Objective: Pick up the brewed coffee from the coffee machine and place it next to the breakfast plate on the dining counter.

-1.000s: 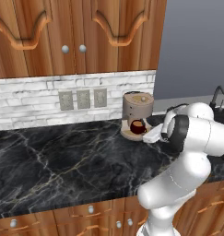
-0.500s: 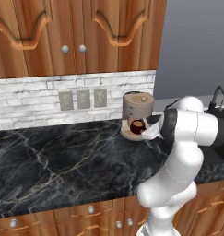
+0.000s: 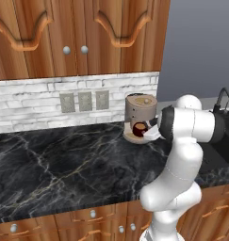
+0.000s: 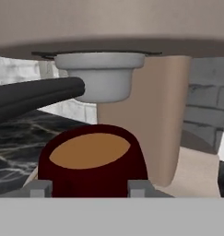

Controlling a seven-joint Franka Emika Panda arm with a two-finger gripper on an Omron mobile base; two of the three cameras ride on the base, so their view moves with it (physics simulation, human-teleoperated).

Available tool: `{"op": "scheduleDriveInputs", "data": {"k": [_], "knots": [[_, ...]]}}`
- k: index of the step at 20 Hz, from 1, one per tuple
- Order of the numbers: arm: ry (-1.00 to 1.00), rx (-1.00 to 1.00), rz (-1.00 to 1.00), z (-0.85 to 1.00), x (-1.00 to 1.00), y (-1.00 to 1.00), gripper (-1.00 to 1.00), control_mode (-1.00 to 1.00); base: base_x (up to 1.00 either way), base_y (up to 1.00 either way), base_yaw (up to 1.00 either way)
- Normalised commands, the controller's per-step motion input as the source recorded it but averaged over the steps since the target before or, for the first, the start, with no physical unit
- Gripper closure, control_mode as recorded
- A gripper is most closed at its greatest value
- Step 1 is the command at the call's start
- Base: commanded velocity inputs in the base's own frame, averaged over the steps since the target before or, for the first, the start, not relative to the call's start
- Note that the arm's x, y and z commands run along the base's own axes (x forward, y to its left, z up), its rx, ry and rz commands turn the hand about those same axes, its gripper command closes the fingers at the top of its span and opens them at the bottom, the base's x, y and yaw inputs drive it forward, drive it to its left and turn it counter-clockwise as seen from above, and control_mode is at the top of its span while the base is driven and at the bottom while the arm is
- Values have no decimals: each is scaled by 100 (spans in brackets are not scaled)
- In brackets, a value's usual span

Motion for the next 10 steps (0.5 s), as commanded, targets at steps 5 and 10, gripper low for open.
{"op": "scheduleDriveInputs", "data": {"k": [5,10], "knots": [[0,0,6,-4,-24,2,100,-100,0,0,0],[0,0,0,0,-67,0,100,-100,0,0,0]]}}
